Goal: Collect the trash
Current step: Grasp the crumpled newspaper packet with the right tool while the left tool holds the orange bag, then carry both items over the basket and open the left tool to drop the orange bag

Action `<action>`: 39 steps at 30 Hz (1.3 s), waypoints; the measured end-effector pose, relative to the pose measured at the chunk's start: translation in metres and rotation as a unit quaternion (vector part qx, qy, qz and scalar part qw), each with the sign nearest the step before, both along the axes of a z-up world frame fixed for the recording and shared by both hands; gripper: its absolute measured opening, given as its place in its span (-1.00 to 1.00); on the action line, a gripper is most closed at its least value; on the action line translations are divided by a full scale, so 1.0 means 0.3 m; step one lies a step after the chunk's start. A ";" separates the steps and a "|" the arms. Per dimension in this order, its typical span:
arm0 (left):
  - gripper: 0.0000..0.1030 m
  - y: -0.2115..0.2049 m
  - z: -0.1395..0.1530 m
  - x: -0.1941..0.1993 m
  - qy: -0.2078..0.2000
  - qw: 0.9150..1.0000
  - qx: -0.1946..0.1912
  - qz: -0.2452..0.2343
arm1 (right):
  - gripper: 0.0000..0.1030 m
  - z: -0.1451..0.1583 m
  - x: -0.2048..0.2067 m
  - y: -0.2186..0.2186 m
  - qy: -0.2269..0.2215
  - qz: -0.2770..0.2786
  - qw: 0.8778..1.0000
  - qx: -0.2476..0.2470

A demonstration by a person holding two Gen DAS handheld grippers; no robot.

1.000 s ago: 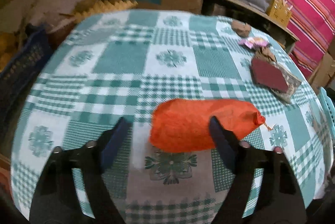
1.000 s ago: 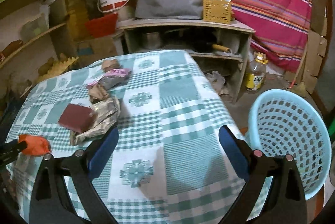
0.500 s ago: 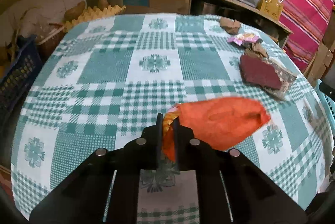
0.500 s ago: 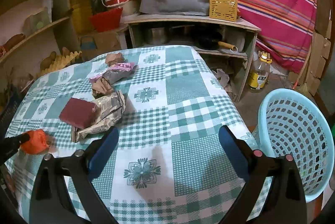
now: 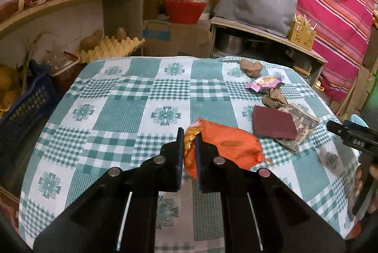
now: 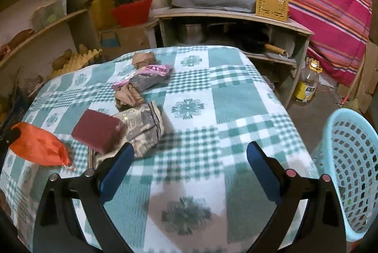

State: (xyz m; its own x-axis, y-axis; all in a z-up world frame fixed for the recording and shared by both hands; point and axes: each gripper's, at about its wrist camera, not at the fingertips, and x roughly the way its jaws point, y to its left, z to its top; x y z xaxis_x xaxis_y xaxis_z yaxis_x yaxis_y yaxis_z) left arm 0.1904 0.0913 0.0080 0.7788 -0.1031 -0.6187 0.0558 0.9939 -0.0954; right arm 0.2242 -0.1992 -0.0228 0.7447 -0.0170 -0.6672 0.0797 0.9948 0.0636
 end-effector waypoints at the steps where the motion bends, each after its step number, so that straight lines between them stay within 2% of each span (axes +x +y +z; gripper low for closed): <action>1: -0.86 -0.005 -0.001 0.004 0.000 1.000 0.001 0.000 | 0.81 -0.009 0.014 0.004 0.005 0.000 1.000 0.003; 3: -0.86 -0.015 -0.004 0.013 0.001 1.000 0.007 0.000 | 0.78 -0.030 0.043 0.013 0.017 0.001 1.000 0.008; 7: -0.86 -0.019 -0.023 0.034 0.010 1.000 0.009 0.000 | 0.54 -0.064 0.090 0.049 0.039 0.014 0.999 0.008; 9: -0.86 -0.019 -0.031 0.044 0.015 1.000 0.010 0.002 | 0.34 -0.085 0.106 0.066 0.050 0.020 0.999 0.006; 11: -0.86 -0.025 -0.033 0.049 0.016 1.000 0.016 0.000 | -0.01 -0.100 0.119 0.074 0.058 0.031 0.998 0.023; 12: -0.86 -0.028 -0.032 0.049 0.015 1.000 0.019 -0.001 | -0.05 -0.100 0.119 0.076 0.056 0.033 0.998 0.028; 14: -0.86 -0.033 -0.025 0.047 0.013 1.000 0.020 -0.001 | -0.47 -0.097 0.116 0.081 0.052 0.045 0.997 0.044; 17: -0.86 -0.040 -0.013 0.042 0.009 1.000 0.011 -0.002 | -0.82 -0.089 0.102 0.079 0.044 0.052 0.996 0.058; 20: -0.86 -0.058 0.005 0.033 0.000 1.000 0.010 -0.005 | -0.90 -0.057 0.075 0.056 0.020 0.048 0.997 0.063; 31: -0.87 -0.149 0.151 -0.064 -0.055 0.998 -0.014 -0.024 | -0.96 0.127 -0.079 -0.122 -0.080 -0.001 0.996 0.047; 39: -0.89 -0.259 0.243 -0.105 -0.083 0.995 -0.036 -0.050 | -0.96 0.196 -0.189 -0.249 -0.107 -0.023 0.993 0.043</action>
